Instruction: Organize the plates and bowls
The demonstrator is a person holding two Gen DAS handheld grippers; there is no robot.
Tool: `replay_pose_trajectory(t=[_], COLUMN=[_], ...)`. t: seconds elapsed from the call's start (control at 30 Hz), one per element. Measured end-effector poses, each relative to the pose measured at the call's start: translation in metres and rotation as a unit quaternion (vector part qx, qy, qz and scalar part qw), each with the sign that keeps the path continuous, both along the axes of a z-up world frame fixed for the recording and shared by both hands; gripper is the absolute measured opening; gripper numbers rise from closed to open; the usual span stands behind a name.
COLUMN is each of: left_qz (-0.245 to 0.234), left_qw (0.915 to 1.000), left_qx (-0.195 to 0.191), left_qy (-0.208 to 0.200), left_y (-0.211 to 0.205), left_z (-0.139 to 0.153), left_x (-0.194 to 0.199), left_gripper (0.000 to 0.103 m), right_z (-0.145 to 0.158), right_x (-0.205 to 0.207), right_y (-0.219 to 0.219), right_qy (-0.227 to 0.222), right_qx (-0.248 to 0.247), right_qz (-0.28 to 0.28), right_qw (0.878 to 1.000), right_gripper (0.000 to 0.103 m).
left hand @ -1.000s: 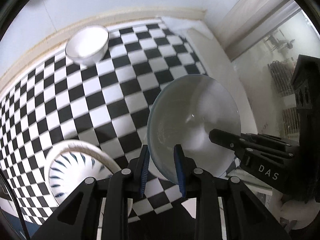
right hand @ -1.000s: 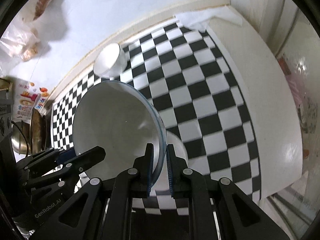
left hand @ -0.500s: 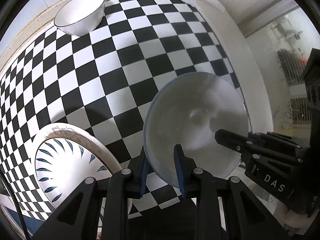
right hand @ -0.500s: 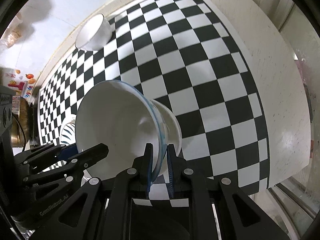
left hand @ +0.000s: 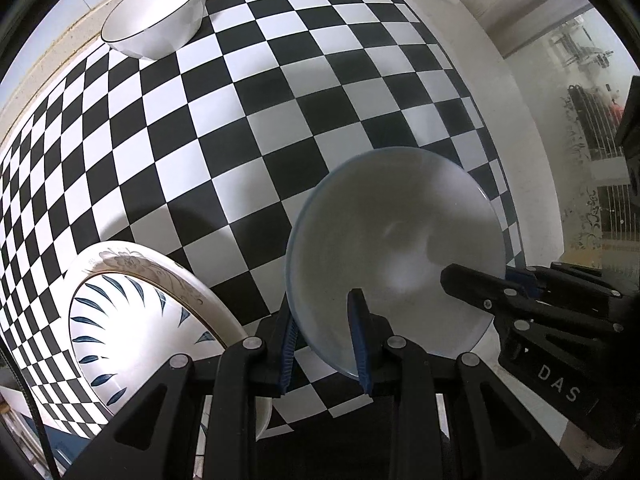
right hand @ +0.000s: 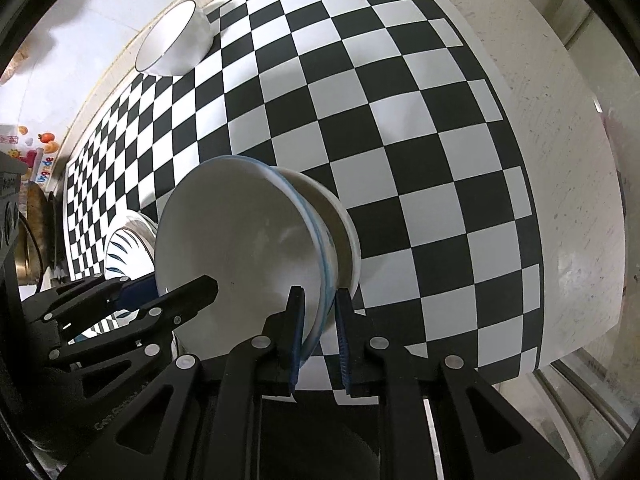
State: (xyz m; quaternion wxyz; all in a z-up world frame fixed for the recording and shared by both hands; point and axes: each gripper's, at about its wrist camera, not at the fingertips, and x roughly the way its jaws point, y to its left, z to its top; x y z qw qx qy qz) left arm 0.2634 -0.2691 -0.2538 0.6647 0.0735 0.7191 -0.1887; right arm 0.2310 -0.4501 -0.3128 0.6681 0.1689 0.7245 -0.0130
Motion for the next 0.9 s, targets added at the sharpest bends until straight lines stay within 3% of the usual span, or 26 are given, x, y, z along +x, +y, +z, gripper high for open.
replay_pose_trajectory(t=[0.43,0.57,0.77,0.83,0.9], left_qz=[-0.011,-0.007,0.043,0.077,0.115], left_qw=[0.9999,0.9998,0.9973,0.9939,0.9890], left_qx=[0.000,-0.014,-0.051,-0.064,-0.068], left_qy=[0.011,0.015,-0.029,-0.046,-0.062], left_y=[-0.003,0.005,0.043,0.061,0.082], left_z=[-0.008,0.004,0.062,0.076,0.085], left_x=[-0.003,-0.001,0.033,0.056,0.087], left_gripper=[0.022,0.022,0.023,0.023,0.025], right_z=[-0.004,-0.001,0.048,0.066,0.085], right_x=[0.009,0.009,0.025,0.040,0.065], right_y=[0.008,0.004,-0.007,-0.009,-0.008], right_qy=[0.035,0.044,0.010,-0.013,-0.047], right_qx=[-0.021,-0.012,-0.009,-0.007,0.002], right_qz=[0.027,0.027,0.026,0.024,0.022], right_qw=[0.999,0.999,1.000,1.000,0.999], right_gripper=[0.018,0.018,0.019,0.024,0.036])
